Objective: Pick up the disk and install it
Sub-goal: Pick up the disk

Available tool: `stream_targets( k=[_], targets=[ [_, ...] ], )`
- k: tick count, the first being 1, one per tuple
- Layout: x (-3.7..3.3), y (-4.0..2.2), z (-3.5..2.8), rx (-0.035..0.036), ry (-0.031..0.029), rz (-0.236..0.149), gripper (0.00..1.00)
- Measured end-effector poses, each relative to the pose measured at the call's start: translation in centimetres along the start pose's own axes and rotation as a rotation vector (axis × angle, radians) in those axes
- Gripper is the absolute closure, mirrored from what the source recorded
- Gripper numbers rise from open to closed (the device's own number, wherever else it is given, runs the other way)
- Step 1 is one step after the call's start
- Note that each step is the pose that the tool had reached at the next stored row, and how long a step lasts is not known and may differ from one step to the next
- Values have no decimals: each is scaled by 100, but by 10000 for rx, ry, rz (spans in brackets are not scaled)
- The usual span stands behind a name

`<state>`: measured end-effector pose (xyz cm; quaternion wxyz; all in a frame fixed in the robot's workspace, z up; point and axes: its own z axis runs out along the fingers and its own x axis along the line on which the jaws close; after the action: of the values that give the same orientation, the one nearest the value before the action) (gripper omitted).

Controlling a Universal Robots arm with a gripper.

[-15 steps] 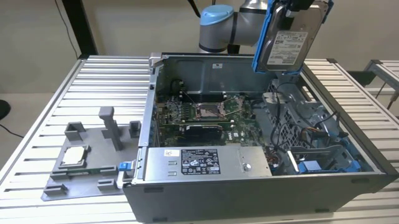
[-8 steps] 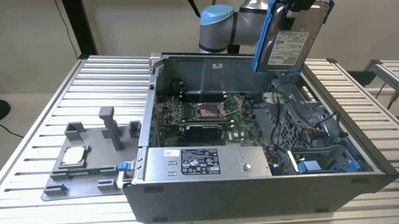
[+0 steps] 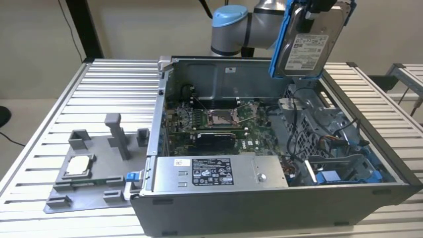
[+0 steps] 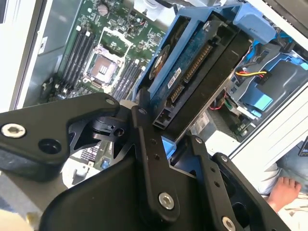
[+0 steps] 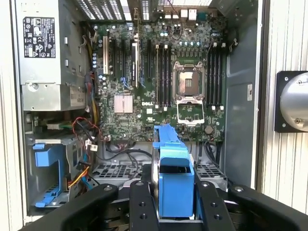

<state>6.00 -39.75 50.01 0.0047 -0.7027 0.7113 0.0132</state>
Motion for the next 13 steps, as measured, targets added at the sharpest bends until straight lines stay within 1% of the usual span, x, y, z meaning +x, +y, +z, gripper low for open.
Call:
stream_targets(
  k=[1,2,13],
  targets=[
    [33,-27,-1,-4,0,0,100],
    [48,-39,-2,-11,0,0,100],
    [121,-88,-4,-47,1,1,100]
  ],
)
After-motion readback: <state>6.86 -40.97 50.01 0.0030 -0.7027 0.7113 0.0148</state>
